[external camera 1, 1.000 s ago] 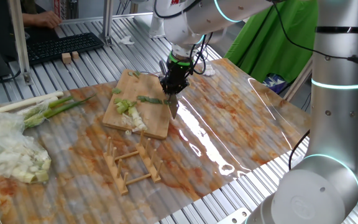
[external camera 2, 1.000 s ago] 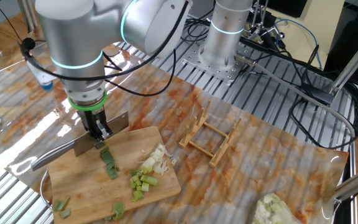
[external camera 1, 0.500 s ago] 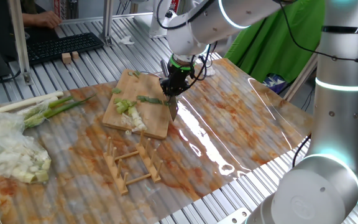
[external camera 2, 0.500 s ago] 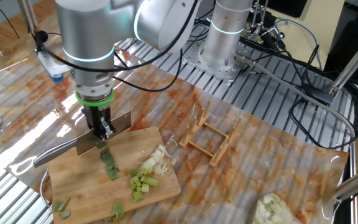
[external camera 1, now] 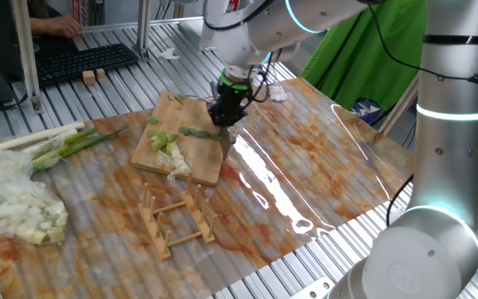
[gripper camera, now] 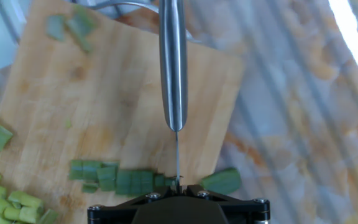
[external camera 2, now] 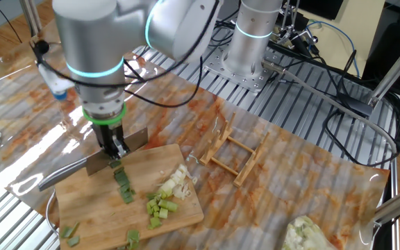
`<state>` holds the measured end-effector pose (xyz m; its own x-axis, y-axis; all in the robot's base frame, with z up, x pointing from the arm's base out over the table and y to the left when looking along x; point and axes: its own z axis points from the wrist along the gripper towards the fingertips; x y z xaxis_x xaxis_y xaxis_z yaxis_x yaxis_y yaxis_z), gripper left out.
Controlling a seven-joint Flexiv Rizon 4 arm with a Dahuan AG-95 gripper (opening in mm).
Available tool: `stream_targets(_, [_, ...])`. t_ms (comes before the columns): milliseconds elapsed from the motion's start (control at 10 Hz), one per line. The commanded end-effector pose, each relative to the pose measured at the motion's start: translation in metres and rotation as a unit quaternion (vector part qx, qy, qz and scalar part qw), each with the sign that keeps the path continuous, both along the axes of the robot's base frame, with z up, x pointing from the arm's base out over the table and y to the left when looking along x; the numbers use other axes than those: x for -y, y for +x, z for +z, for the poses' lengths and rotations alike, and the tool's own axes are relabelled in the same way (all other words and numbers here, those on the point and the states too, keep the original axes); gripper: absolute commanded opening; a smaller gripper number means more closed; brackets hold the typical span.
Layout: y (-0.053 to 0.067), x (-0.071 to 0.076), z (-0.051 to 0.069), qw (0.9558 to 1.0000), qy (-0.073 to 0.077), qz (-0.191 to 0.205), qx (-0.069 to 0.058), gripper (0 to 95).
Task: Chop the scallions
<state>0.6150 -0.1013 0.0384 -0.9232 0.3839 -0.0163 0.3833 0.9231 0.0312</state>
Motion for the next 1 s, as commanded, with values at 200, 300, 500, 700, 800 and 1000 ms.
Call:
stream_targets(200, [0.002,-0.004,0.007,1.0000,-0.004,0.001,-0.003,0.0])
stream_targets(300, [0.006,-0.003,0.011,1.0000,-0.005,0.002,-0.008,0.0])
stream_targets(500, [0.010,-0.003,0.016,0.9999,-0.008,0.006,-0.012,0.0])
stream_targets(700, [0.011,-0.002,0.019,0.9998,-0.010,0.010,-0.015,0.0])
stream_targets(800, [0.011,-0.001,0.021,0.9995,-0.020,0.018,-0.017,0.0])
stream_targets(1000, [0.009,0.001,0.024,0.9992,-0.025,0.025,-0.022,0.0])
